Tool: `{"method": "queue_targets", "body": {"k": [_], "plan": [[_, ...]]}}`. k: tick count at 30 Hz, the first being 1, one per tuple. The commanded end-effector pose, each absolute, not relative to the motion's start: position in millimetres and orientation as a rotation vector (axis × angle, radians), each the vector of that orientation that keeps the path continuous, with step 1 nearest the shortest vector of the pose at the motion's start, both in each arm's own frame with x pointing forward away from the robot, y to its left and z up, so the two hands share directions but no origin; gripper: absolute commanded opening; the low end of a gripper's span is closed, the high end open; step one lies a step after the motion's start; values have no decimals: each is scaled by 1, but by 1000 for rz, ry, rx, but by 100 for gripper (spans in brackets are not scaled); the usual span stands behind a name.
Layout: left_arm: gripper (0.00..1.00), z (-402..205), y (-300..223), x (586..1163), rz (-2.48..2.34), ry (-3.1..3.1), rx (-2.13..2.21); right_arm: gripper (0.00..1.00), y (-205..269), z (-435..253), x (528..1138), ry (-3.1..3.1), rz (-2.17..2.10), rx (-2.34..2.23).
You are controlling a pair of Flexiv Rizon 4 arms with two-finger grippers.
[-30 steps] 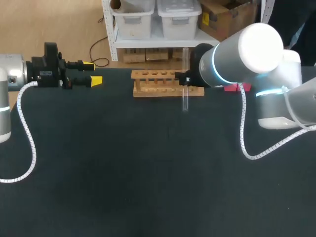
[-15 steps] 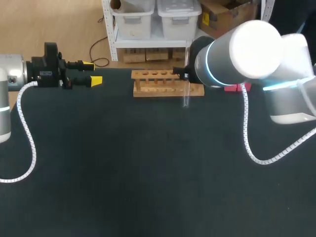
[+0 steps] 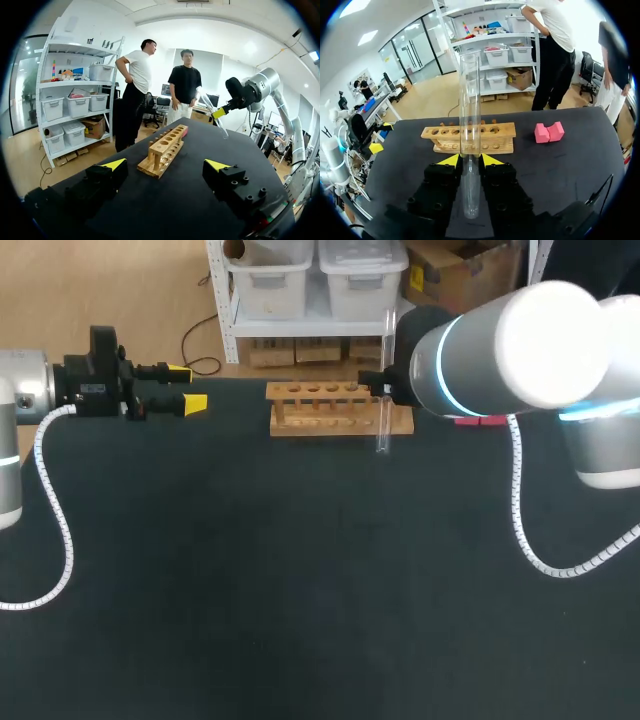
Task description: Grasp the test tube, adjust it, and insert it.
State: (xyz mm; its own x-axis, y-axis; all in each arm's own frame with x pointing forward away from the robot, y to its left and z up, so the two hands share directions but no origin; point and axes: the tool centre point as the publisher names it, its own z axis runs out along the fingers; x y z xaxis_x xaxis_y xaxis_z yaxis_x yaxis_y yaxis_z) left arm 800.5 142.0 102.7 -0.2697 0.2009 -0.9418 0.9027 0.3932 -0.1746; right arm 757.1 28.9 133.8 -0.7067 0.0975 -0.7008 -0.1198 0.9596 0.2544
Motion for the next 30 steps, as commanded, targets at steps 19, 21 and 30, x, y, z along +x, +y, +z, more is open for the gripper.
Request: {"method": "queue_targets", "body": {"k": [19, 21, 30], "plan": [[100, 102, 142, 799, -944, 1716, 972, 0, 25, 129, 760, 2301, 387, -22], [100, 102, 142, 799, -944, 1716, 972, 0, 25, 129, 760, 2301, 387, -22], [100, 102, 142, 799, -944, 1716, 972, 0, 32, 139, 786, 1984, 232, 34]]}}
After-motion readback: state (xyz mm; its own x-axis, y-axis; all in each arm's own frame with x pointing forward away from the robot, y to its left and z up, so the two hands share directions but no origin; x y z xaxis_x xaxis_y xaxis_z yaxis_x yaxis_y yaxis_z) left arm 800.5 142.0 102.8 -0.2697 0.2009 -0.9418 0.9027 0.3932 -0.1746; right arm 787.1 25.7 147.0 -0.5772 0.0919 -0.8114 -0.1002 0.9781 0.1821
